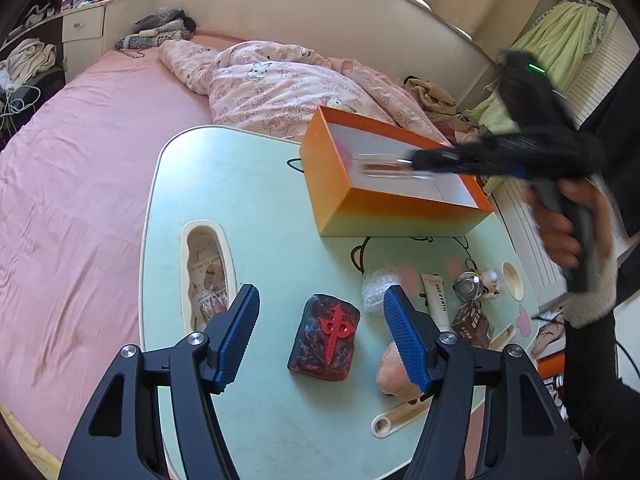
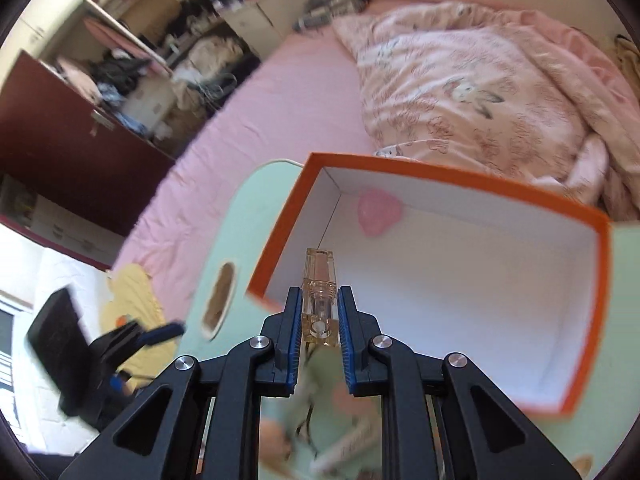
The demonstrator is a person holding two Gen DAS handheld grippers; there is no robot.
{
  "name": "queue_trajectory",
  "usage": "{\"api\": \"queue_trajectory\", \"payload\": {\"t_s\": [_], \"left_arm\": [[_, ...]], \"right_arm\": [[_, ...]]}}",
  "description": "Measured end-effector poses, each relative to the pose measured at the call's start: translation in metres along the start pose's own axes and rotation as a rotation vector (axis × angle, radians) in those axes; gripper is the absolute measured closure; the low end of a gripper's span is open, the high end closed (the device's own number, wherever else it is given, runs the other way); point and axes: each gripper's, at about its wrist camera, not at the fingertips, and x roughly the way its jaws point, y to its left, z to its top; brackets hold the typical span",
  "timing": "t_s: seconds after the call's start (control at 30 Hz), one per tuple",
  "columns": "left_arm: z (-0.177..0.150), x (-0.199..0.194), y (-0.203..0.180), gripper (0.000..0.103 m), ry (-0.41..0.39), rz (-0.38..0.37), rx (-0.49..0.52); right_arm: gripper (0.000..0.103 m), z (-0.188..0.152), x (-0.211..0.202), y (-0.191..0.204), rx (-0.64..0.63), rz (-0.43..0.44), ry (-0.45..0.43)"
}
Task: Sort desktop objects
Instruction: 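Lift the glass bottle out of the box, set it on the table, open right gripper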
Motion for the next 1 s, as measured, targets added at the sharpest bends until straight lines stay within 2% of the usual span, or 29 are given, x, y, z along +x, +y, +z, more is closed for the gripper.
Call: {"api": "queue_trajectory", "payload": {"t_s": [0.2, 0.3, 0.47, 0.57, 0.73, 0.8, 1.0], "left_arm": [[0.003, -0.001, -0.015, 0.038, -0.003, -0.018, 0.022], [0.013, 0.001, -0.028, 0.038, -0.004, -0.024, 0.054], [0.040, 0.004, -0.058, 0.038, -0.015, -0.043, 0.129], [0.064, 0.018, -0.076, 0.038, 0.012, -0.070, 0.166], [0.103, 0.063, -0.093, 0.038, 0.108, -0.020, 0.203], [0.118, 0.084, -0.094, 0.038, 0.143, 0.026, 0.194], [0.136, 0.127, -0.101, 0.038, 0.177, 0.174, 0.213]], "right_arm": [[0.087, -0.098, -0.056, -0.035, 0.166, 0.068, -0.134], [0.087, -0.144, -0.070, -0.054, 0.250, 0.050, -0.172], [0.087, -0.195, -0.082, -0.074, 0.314, 0.022, -0.193], [0.087, -0.206, -0.075, -0.078, 0.323, 0.024, -0.180], [0.086, -0.211, -0.063, -0.081, 0.292, 0.038, -0.199], [0.086, -0.214, -0.060, -0.082, 0.274, 0.025, -0.204], [0.086, -0.220, -0.049, -0.088, 0.242, -0.022, -0.202]]}}
